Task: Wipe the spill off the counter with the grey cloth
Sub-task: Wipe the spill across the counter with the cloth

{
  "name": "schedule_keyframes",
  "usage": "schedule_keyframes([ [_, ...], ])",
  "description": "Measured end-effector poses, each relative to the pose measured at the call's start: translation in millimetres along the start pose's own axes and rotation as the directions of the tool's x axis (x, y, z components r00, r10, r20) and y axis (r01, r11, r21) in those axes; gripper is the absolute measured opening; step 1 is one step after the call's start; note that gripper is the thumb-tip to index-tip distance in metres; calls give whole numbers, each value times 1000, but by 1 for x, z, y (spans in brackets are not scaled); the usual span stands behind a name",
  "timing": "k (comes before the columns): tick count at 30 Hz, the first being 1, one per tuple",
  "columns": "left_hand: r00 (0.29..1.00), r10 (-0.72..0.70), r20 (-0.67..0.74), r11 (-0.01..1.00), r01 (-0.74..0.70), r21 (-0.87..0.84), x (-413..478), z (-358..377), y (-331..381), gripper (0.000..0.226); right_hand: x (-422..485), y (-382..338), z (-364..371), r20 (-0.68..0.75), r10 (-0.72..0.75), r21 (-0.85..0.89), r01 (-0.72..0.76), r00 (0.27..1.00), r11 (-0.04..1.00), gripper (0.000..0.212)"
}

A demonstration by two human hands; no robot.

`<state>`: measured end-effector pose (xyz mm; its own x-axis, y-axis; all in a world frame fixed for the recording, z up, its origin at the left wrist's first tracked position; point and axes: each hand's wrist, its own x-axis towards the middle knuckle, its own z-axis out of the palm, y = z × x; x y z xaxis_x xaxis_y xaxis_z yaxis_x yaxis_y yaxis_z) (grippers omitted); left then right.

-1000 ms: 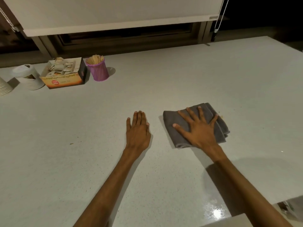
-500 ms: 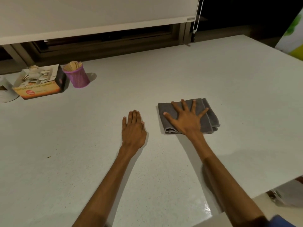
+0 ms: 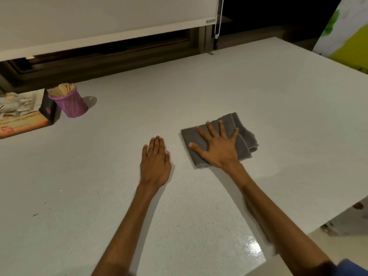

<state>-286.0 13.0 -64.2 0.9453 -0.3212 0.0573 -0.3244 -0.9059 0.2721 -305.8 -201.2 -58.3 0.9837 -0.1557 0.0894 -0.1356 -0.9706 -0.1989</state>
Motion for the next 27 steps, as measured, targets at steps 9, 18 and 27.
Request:
schedule_keyframes([
  [9,999,38,11,999,-38,-7,28,10,25,54,20,47,-16,-8,142,19,-142,990,990,76],
  [18,1000,29,-10,999,-29,-19,34,14,28,54,19,95,-20,-15,135,31,-134,991,990,75],
  [27,995,98,4,995,-98,-30,48,15,40,53,-1,65,-4,-7,9,3,-9,1000,1000,76],
])
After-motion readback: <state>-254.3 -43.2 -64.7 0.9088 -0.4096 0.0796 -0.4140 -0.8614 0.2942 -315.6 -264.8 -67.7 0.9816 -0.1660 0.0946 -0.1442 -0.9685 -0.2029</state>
